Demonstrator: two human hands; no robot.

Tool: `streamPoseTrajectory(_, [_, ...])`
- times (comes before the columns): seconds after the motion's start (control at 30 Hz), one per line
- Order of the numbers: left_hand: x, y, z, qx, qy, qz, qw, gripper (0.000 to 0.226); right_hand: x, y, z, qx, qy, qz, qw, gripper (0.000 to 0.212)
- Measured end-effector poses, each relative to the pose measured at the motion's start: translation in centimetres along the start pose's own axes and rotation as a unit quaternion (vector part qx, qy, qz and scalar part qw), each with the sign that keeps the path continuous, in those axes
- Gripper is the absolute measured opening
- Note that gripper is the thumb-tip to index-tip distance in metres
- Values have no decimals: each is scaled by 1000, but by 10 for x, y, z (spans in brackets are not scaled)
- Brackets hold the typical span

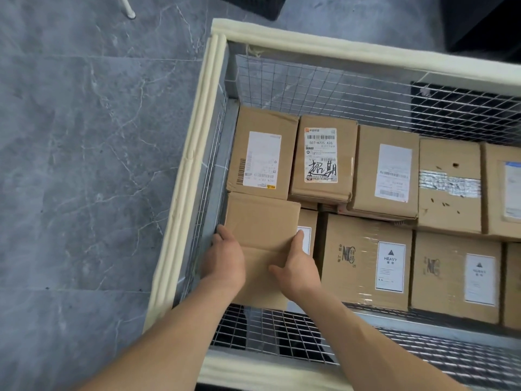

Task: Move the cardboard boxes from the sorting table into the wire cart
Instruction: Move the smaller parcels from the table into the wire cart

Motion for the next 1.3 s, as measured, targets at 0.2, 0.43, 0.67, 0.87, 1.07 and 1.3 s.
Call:
streamPoseTrajectory(0.2, [-34,35,-24,62,-69,-14,996,68,-27,20,20,2,115,45,992,29])
streamPoseTrajectory(0.43, [-101,103,-79,200,-159,-76,964,59,-114,99,53,-65,138,-52,987,28])
streamPoseTrajectory(0.67, [-170,204,-136,341,-172,-163,909,60,-224,219,58,-92,140,-203,965,45])
streamPoseTrajectory(0.87, [-201,289,-192,468,-174,-197,844,62,-286,319,37,-69,122,-316,938,29])
streamPoseTrajectory(1.07, [-203,377,-247,577,-195,-211,765,73,-317,413,-4,3,71,-403,912,39])
streamPoseTrajectory(1.3, [-170,475,-305,667,-235,-199,678,77,-335,513,-75,85,20,-488,868,55])
Point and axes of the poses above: each hand's wrist, its own y-axis away from the middle knuckle, its own x-axis out of the palm, z = x × y, the point moved 5 cm from there along -y, towards the middle knuckle, and after that the axes turned 3 degrees about z, right-handed, at the moved point
